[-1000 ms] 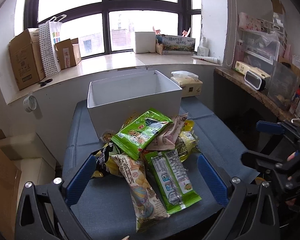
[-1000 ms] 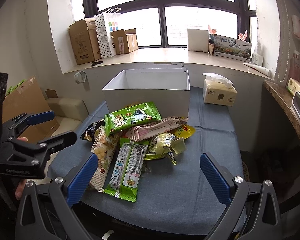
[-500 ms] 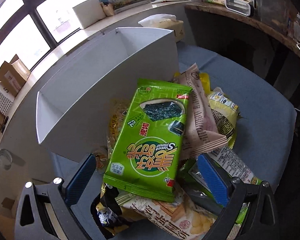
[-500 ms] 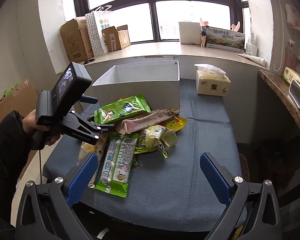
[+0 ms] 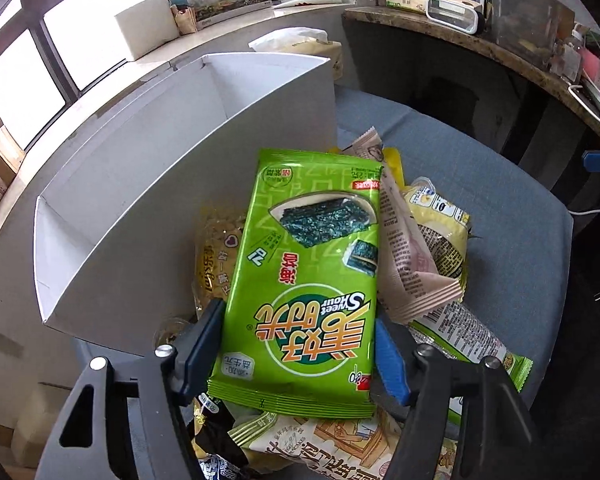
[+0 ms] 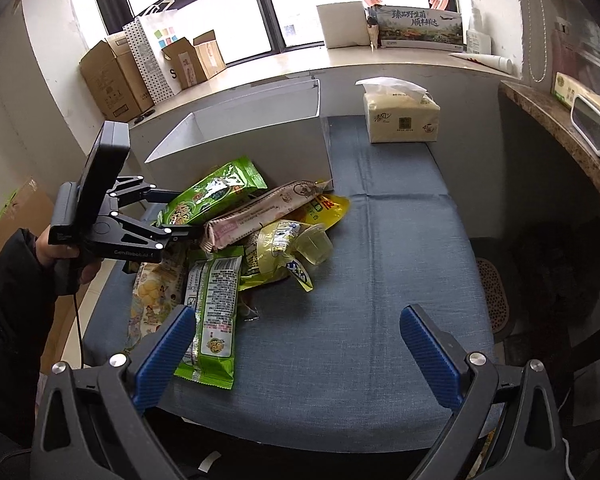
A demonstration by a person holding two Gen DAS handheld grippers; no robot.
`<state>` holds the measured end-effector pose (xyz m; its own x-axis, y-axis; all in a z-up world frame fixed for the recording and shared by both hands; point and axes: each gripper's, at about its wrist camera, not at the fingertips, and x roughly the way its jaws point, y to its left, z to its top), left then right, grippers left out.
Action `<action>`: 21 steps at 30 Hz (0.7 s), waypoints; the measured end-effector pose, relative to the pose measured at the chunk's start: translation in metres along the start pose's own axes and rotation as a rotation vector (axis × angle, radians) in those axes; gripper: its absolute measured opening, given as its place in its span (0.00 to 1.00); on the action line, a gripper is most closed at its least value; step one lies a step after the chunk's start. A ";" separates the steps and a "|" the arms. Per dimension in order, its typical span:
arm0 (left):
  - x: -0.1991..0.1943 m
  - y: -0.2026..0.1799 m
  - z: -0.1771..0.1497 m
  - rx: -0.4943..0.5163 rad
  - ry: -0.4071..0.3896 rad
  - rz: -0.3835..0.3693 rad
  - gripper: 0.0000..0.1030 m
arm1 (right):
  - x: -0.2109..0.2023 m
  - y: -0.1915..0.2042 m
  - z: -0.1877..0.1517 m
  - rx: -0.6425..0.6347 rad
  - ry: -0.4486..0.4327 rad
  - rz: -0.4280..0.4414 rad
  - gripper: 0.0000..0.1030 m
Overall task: Organize snacks
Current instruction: 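Grasp the green seaweed packet with the left tool, then lift the seaweed packet with the left tool while the right tool grasps the pink-white stick packet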
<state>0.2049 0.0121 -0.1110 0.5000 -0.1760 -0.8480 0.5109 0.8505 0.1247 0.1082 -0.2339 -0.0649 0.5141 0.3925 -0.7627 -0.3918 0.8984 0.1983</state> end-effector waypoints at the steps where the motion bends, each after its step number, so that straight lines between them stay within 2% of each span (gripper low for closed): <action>1: -0.005 0.002 -0.003 -0.004 -0.011 -0.001 0.71 | 0.002 0.000 0.000 0.002 0.001 0.007 1.00; 8: -0.048 0.007 -0.004 -0.067 -0.122 0.057 0.71 | 0.022 0.002 0.010 0.019 0.016 0.026 1.00; 11: -0.075 0.011 -0.008 -0.188 -0.190 0.106 0.71 | 0.032 0.004 0.019 0.036 0.011 0.061 1.00; 15: -0.115 0.001 -0.030 -0.356 -0.289 0.304 0.71 | 0.048 0.010 0.037 0.041 0.010 0.079 1.00; 17: -0.133 -0.001 -0.045 -0.467 -0.350 0.311 0.72 | 0.058 0.015 0.048 0.027 0.014 0.071 1.00; 21: -0.142 -0.011 -0.068 -0.571 -0.362 0.322 0.72 | 0.086 0.016 0.072 0.069 0.044 0.036 1.00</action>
<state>0.0803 0.0615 -0.0272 0.8127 0.0573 -0.5798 -0.0930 0.9952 -0.0320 0.2007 -0.1714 -0.0826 0.4661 0.4173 -0.7802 -0.3552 0.8959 0.2670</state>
